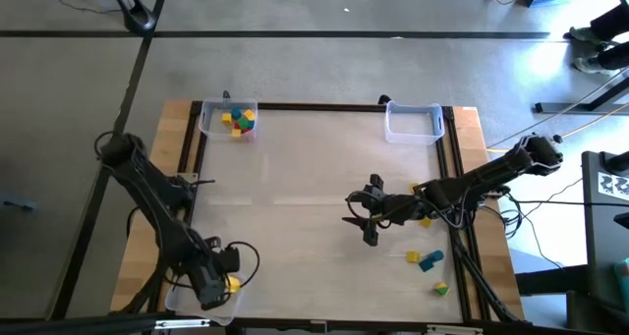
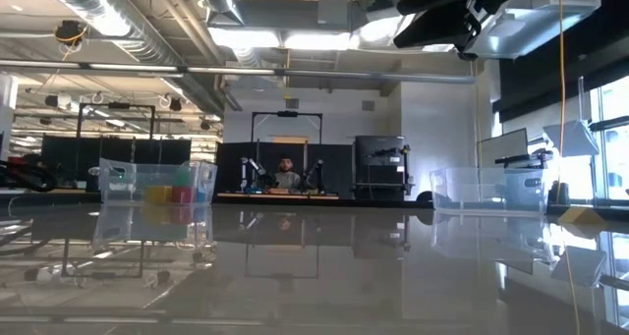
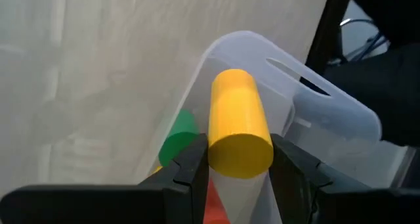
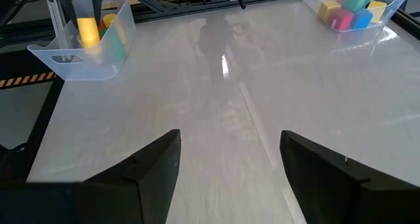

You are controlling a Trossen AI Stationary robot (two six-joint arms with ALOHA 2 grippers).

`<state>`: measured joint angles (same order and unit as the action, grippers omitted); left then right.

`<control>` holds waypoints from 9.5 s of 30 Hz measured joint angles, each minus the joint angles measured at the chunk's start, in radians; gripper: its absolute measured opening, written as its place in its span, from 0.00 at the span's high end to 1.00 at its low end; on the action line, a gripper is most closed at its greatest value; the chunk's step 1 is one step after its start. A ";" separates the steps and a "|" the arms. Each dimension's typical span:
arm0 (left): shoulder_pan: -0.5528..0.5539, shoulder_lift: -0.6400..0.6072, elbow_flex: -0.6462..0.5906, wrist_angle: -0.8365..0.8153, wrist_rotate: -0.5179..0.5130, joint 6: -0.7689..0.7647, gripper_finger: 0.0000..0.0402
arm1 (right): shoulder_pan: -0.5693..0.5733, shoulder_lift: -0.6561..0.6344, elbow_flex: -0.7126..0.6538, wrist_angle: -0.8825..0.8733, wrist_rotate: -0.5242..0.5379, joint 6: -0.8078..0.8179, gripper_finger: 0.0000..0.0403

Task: Sort blocks by size
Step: Put the right yellow cylinder block into the bottom transparent bin, then put the right blue cylinder block into the bottom transparent bin, then put the right yellow triangular prism block into the top right transparent bin

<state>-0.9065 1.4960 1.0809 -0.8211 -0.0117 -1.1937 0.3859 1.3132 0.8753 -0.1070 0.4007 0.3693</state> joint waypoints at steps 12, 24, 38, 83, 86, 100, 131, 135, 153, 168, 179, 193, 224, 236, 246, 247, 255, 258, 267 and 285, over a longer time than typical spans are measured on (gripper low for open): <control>0.037 0.112 0.000 0.022 0.042 0.128 0.66 | 0.000 0.053 0.000 0.001 0.002 -0.003 0.36; 0.097 0.098 0.000 0.025 0.137 0.137 0.47 | 0.000 0.110 0.000 0.000 -0.004 -0.007 0.36; 0.105 -0.209 0.000 0.013 -0.317 0.364 0.48 | 0.001 0.041 0.289 -0.702 -0.282 0.289 0.36; 0.451 -0.230 -0.322 0.718 -0.392 0.861 0.48 | 0.526 0.037 -0.084 -0.850 -0.535 1.306 0.37; 0.451 -0.230 -0.322 0.730 -0.399 0.878 0.48 | 0.526 0.037 -0.117 -0.801 -0.535 1.306 0.40; 0.451 -0.230 -0.322 0.752 -0.402 0.885 0.48 | 0.522 0.037 -0.103 -0.825 -0.567 1.221 0.69; 0.543 -0.230 -0.321 0.762 -0.357 0.942 0.48 | 0.084 0.047 0.115 -0.372 -0.121 0.301 0.69; 0.543 -0.230 -0.321 0.764 -0.357 0.963 0.48 | 0.039 0.047 0.079 -0.248 -0.123 0.215 0.69; 0.539 -0.075 -0.319 1.159 -0.434 1.352 0.48 | -0.035 0.047 -0.053 0.257 -0.096 0.043 0.69; 0.540 0.079 -0.265 1.446 -0.492 1.657 0.48 | -0.041 0.134 -0.053 0.532 -0.070 0.005 0.69; 0.538 0.081 -0.261 1.444 -0.494 1.646 0.58 | -0.041 0.150 -0.053 0.568 -0.072 -0.011 0.68; 0.504 0.028 -0.262 1.266 -0.500 1.529 0.72 | -0.039 0.058 -0.050 0.497 -0.156 -0.030 0.43; -0.112 0.000 0.238 -0.206 0.016 -0.092 0.72 | -0.040 0.106 -0.051 0.410 -0.171 -0.117 0.38; -0.158 0.216 0.238 -0.189 0.034 -0.076 0.72 | -0.040 0.106 -0.051 0.410 -0.141 -0.131 0.38; -0.137 0.326 0.235 -0.183 0.054 -0.039 0.72 | -0.040 0.106 -0.051 0.409 -0.150 -0.131 0.38; -0.134 0.334 0.235 -0.183 0.061 -0.030 0.72 | -0.040 0.106 -0.051 0.410 -0.150 -0.131 0.38; -0.110 0.352 0.235 -0.182 0.099 -0.038 0.65 | -0.040 0.112 -0.052 0.410 -0.150 -0.131 0.38; -0.110 0.352 0.235 -0.181 0.104 -0.037 0.62 | -0.040 0.113 -0.052 0.410 -0.150 -0.131 0.38; -0.107 0.351 0.235 -0.170 0.146 -0.044 0.51 | -0.040 0.113 -0.052 0.410 -0.150 -0.131 0.38; -0.021 0.043 0.291 -0.241 -0.277 0.047 0.48 | -0.040 0.113 -0.052 0.402 -0.149 -0.125 0.38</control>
<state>-0.9276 1.5389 1.3720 -1.0618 -0.2885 -1.1472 0.3462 1.4258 0.8230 0.2951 0.2516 0.2443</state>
